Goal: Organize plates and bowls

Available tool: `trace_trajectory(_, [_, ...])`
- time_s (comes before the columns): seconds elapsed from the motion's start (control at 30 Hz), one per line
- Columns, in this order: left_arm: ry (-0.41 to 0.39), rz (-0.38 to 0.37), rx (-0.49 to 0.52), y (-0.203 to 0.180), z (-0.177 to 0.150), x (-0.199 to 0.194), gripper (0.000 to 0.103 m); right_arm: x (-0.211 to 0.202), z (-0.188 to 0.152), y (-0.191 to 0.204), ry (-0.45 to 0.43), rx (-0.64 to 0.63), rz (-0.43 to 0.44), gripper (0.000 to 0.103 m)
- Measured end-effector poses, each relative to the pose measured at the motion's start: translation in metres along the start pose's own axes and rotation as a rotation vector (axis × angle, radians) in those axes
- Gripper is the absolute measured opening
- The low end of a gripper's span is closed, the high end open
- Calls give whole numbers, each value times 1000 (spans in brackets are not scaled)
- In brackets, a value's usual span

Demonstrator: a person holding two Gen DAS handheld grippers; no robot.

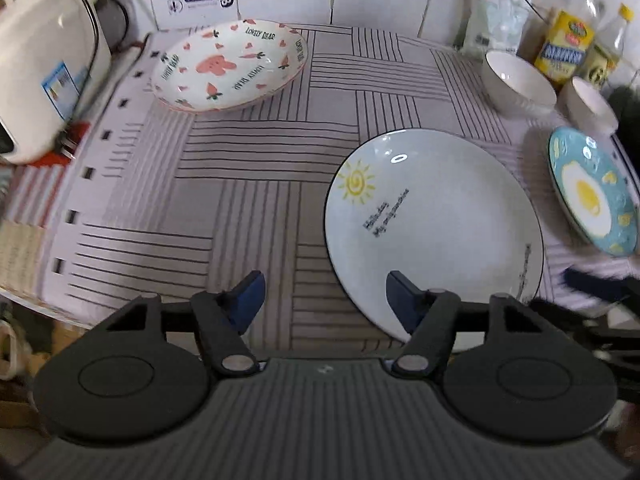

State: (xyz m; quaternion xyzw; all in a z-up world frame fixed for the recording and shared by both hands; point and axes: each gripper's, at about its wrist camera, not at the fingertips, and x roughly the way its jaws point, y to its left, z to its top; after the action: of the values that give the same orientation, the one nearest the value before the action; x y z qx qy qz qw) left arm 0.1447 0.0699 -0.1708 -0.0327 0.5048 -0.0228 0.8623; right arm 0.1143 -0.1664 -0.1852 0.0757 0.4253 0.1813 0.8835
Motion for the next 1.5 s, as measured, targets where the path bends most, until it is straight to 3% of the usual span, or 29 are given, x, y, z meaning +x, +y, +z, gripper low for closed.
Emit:
trace_trajectory(0.1, [13, 1, -7, 3, 3, 16, 66, 18, 0, -10, 14, 31, -9, 68])
trace_trajectory(0.23, [48, -7, -12, 5, 9, 37, 66, 25, 1, -21, -4, 119, -9, 53])
trace_trajectory(0.33, [97, -27, -70, 9, 12, 51, 67, 21, 2, -16, -33, 77, -35, 53])
trace_trajectory(0.43, [79, -24, -72, 5, 13, 55, 65, 19, -4, -19, -56, 81, -34, 48])
trace_trajectory(0.5, [86, -14, -53, 1, 14, 56, 53, 19, -5, -25, -65, 112, -30, 43])
trace_trajectory(0.57, [103, -18, -47, -1, 14, 59, 38, 21, -6, -31, -68, 137, -39, 27])
trace_trajectory(0.63, [101, -38, -51, -2, 13, 60, 35, 24, -8, -38, -64, 163, -26, 18])
trace_trajectory(0.73, [80, -62, -35, -7, 10, 60, 24, 25, -10, -45, -70, 205, 4, 17])
trace_trajectory(0.9, [72, -45, -32, -10, 8, 59, 25, 34, -12, -49, -57, 244, 41, 17])
trace_trajectory(1.07, [110, -53, -14, -9, 15, 62, 25, 35, -8, -42, -33, 184, 29, 19])
trace_trajectory(1.17, [72, -65, 37, -12, 18, 53, 25, 28, -6, -37, -35, 150, 31, 22])
trace_trajectory(1.3, [46, -69, 161, -20, 30, 49, 27, 22, -1, -36, -80, 140, 31, 23])
trace_trajectory(1.5, [19, -113, 138, -15, 65, 59, 27, 32, 27, -41, -155, 152, -1, 23])
